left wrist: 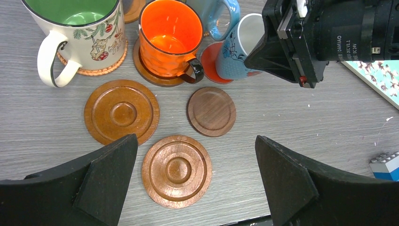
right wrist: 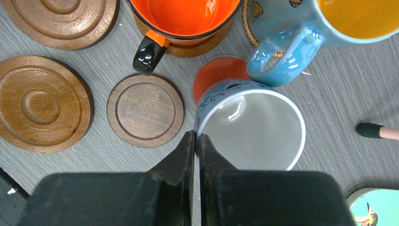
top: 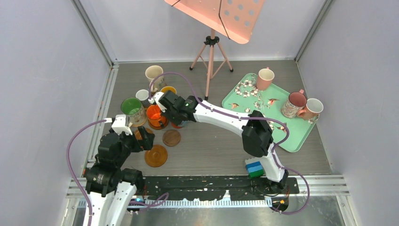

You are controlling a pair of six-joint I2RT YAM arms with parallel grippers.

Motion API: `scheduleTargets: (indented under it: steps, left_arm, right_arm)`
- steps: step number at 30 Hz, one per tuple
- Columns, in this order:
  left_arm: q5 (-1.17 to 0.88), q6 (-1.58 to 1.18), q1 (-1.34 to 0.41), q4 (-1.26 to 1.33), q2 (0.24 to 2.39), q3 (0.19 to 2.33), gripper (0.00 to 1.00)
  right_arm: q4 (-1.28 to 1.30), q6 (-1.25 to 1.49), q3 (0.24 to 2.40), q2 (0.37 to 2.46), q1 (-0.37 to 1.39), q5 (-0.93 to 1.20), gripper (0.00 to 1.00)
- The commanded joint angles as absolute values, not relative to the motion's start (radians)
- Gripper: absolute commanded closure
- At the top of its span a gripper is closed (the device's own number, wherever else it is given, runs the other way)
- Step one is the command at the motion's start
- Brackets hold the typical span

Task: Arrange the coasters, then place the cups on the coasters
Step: Place the cup on the coaster.

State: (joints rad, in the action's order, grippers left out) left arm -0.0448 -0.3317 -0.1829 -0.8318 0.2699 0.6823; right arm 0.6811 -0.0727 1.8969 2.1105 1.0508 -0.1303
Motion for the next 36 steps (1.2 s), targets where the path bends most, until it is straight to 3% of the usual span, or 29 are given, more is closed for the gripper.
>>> scheduleTargets:
  steps: [1,36]
  left_arm:
    - [-0.033,-0.319,-0.178,-0.819,0.261,0.715,0.01]
    - [-0.036,-0.319,-0.178,-0.818,0.261,0.713,0.01]
  right_arm:
    - [0.641,-0.087,1.974,2.105,1.049,-0.157,0.94]
    - [0.681,-0.122,2.077,2.169,1.036,-0.181,0.95]
